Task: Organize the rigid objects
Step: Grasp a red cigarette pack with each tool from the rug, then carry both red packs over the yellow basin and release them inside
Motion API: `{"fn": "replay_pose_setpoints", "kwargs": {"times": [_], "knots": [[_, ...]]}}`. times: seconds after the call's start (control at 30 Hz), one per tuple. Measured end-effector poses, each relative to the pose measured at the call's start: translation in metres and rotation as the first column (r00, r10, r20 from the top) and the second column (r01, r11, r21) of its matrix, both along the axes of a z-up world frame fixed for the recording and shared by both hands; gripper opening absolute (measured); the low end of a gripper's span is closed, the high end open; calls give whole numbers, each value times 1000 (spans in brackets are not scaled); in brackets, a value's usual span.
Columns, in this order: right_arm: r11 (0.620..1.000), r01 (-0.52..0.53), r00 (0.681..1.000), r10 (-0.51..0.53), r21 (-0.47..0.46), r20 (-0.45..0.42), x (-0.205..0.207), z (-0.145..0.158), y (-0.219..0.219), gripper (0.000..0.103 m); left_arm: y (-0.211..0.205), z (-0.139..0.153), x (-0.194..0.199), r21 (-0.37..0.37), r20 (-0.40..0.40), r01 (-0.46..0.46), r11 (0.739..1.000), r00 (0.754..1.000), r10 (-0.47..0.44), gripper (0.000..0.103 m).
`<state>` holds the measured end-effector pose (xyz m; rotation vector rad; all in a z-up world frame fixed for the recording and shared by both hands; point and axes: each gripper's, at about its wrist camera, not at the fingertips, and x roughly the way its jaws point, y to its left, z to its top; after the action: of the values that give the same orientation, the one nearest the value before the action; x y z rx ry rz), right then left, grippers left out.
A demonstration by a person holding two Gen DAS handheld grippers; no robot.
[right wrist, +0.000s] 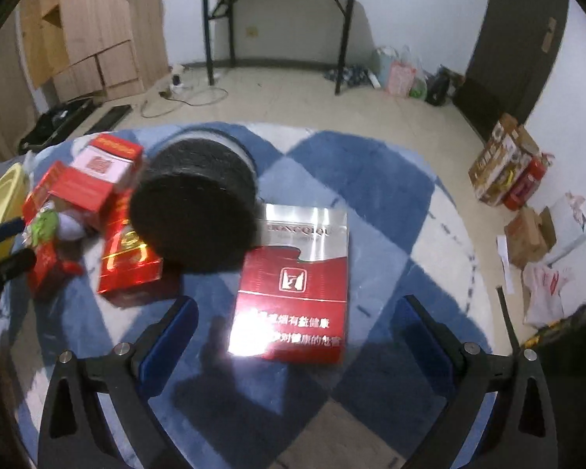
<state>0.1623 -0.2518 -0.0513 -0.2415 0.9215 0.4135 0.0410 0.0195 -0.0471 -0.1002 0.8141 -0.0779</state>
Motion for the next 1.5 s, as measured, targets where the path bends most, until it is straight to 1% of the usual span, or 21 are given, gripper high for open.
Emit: {"fn": "replay_pose_setpoints", "kwargs": {"times": [0.07, 0.13, 0.17, 0.2, 0.3, 0.37, 0.43, 0.47, 0.6, 0.7, 0.83, 0.87, 0.9, 0.93, 0.97, 1.03, 1.2, 1.27, 1.33, 1.43, 1.5], "knots": [[1000, 9, 1000, -9, -11, -7, 6, -1, -1, 103, -3, -1, 2, 4, 0, 20, 1000, 1000, -20, 103], [1000, 22, 1000, -22, -11, -18, 8, 0, -4, 103, -1, -6, 2, -58, -10, 51, 997, 999, -51, 103], [1000, 29, 999, -29, -1, -28, 12, -2, -6, 103, 2, -8, 2, -90, 7, 60, 994, 998, -60, 103], [999, 36, 999, -36, -1, -38, 16, -3, -8, 103, 3, -10, 2, -97, 17, 60, 993, 998, -59, 103], [999, 37, 998, -38, -13, -46, 26, -6, -7, 103, 2, -12, 2, -79, 23, 74, 994, 997, -73, 103], [999, 33, 998, -34, -5, -45, 29, -4, -8, 103, 1, -13, 2, -99, 29, 91, 991, 996, -88, 103], [1000, 26, 999, -26, -8, -44, 31, -4, -8, 103, 1, -16, 2, -142, -15, 107, 984, 994, -111, 103], [1000, 22, 999, -22, -7, -43, 31, -5, -8, 103, 0, -17, 4, -167, -54, 118, 979, 990, -129, 103], [1000, 24, 999, -24, -5, -36, 31, -7, -12, 102, -8, -17, 3, -121, -75, 132, 984, 987, -142, 103], [1000, 25, 999, -25, -11, -32, 29, -9, -12, 101, -17, -19, 4, -44, -88, 143, 989, 985, -146, 103], [1000, 17, 1000, -18, -19, -21, 30, -13, -13, 98, -22, -25, 6, -19, -77, 122, 992, 989, -124, 103], [1000, 14, 1000, -15, -22, -18, 29, -12, -14, 94, -23, -24, 6, -11, -78, 126, 992, 989, -126, 102], [1000, 7, 1000, -7, -22, -15, 29, -11, -14, 92, -22, -23, 5, -8, -81, 124, 992, 989, -124, 95], [1000, 2, 1000, -2, -19, -13, 27, -10, -14, 84, -21, -22, 4, 3, -81, 123, 992, 989, -122, 94], [1000, -3, 1000, 3, -20, -8, 26, -8, -15, 72, -21, -20, 0, 3, -74, 139, 990, 988, -138, 93], [1000, -8, 1000, 8, -28, 11, 23, -5, -14, 54, -22, -18, -3, 5, -68, 165, 986, 984, -165, 93], [999, -15, 1000, 15, -35, 3, 20, -2, -20, 54, -16, -2, -14, 19, -71, 206, 978, 976, -204, 93], [997, -23, 1000, 23, -70, -4, 16, 3, -22, 54, -11, 4, -23, 35, -74, 229, 973, 971, -226, 93], [994, -26, 1000, 27, -106, 1, 12, 10, -25, 54, -5, 9, -28, 34, -82, 226, 973, 971, -223, 93], [989, -24, 1000, 26, -146, 12, 7, 19, -31, 54, 6, 23, -33, 42, -34, 198, 979, 980, -197, 93], [990, -7, 999, 14, -138, 47, 3, 30, -35, 54, 22, 35, -35, 10, 37, 124, 992, 992, -124, 93]]}}
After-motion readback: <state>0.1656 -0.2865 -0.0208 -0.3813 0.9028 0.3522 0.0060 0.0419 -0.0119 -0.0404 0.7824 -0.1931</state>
